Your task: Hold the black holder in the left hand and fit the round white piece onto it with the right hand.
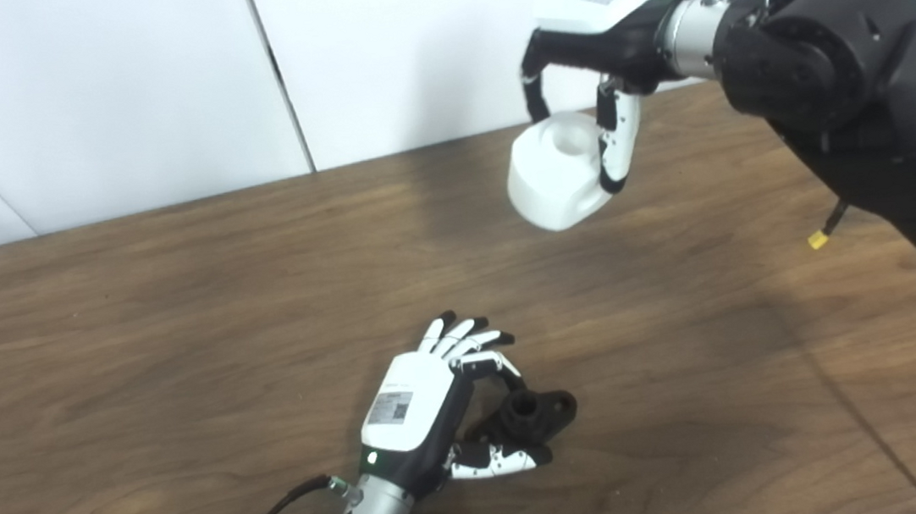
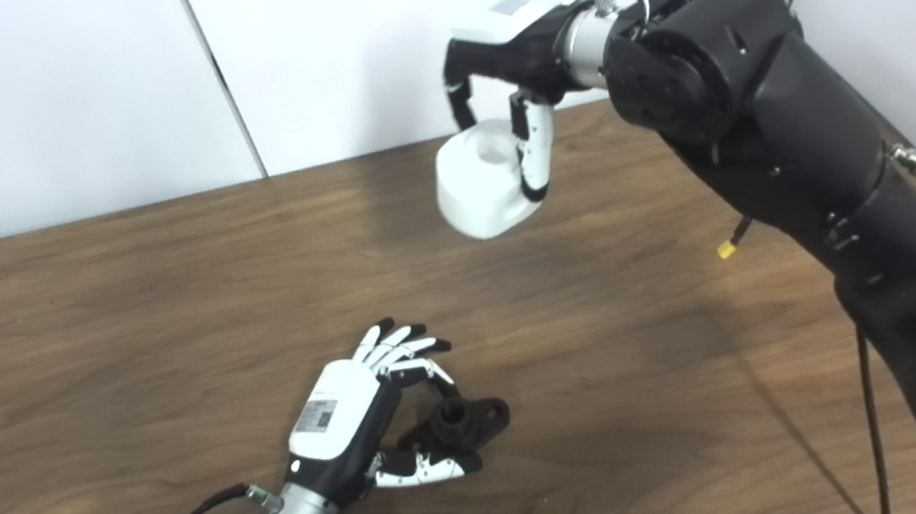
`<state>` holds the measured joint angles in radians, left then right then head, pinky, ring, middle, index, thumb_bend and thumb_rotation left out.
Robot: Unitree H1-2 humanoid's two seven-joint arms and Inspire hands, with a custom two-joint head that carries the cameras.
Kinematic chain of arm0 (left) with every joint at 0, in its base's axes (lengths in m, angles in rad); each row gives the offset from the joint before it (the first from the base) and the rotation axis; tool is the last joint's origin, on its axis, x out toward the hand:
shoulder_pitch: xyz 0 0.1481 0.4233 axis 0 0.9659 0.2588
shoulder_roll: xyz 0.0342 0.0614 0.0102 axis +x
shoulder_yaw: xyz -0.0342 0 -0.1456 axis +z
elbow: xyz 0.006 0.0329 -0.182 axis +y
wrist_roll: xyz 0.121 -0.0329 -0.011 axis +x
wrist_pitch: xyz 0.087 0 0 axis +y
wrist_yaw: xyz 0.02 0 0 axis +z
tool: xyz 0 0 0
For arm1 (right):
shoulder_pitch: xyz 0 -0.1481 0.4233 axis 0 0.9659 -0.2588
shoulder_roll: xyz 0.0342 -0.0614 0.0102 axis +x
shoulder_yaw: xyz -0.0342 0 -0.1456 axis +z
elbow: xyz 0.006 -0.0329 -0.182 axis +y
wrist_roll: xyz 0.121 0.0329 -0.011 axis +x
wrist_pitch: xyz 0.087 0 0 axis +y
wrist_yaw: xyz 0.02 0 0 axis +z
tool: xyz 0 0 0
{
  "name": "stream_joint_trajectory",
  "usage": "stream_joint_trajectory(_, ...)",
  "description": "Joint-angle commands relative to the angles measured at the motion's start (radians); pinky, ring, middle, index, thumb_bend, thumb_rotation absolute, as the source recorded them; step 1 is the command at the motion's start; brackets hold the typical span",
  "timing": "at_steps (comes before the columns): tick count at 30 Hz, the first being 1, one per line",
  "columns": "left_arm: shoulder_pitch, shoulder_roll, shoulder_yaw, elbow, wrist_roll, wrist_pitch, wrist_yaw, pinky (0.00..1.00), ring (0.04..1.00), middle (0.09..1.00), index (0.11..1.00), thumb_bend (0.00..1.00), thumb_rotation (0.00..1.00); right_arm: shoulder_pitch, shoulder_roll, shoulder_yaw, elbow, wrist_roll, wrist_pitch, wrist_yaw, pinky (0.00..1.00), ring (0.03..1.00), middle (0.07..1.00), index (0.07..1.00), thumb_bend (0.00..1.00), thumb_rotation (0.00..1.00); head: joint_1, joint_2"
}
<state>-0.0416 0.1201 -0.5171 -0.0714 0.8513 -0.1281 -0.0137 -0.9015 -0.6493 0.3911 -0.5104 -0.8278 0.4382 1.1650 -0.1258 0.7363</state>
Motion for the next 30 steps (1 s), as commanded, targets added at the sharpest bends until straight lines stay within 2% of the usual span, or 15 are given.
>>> stream_joint_trajectory(1, -0.007, 0.003, -0.007, 0.028, 0.027, 0.018, -0.015, 1.00, 0.910, 0.819, 0.488, 0.51, 0.06, -0.066, -0.030, -0.012, -0.037, 0.024, 0.031, 0.105, 0.91, 0.887, 0.771, 0.480, 0.52, 0.13, 0.003, 0.003)
stream_joint_trajectory(7, -0.016, -0.004, -0.008, 0.036, 0.028, 0.024, -0.015, 1.00, 0.913, 0.820, 0.488, 0.51, 0.06, -0.078, -0.043, 0.021, -0.092, 0.057, 0.031, 0.105, 0.84, 0.868, 0.755, 0.481, 0.52, 0.14, 0.018, 0.019)
stream_joint_trajectory(17, -0.021, -0.006, -0.006, 0.022, 0.031, 0.040, -0.028, 1.00, 0.916, 0.822, 0.488, 0.51, 0.06, -0.041, -0.064, 0.019, -0.196, 0.159, 0.032, 0.105, 0.93, 0.901, 0.773, 0.481, 0.52, 0.14, 0.018, 0.047)
stream_joint_trajectory(23, -0.021, 0.003, -0.001, 0.008, 0.025, 0.040, -0.036, 1.00, 0.916, 0.821, 0.488, 0.51, 0.06, -0.007, -0.079, 0.015, -0.245, 0.188, 0.032, 0.105, 0.91, 0.902, 0.779, 0.482, 0.52, 0.14, 0.008, 0.062)
stream_joint_trajectory(30, -0.019, 0.010, 0.003, -0.005, 0.017, 0.040, -0.042, 1.00, 0.912, 0.819, 0.487, 0.51, 0.06, 0.044, -0.068, -0.001, -0.282, 0.205, 0.032, 0.105, 0.98, 0.924, 0.810, 0.482, 0.52, 0.13, 0.002, 0.074)
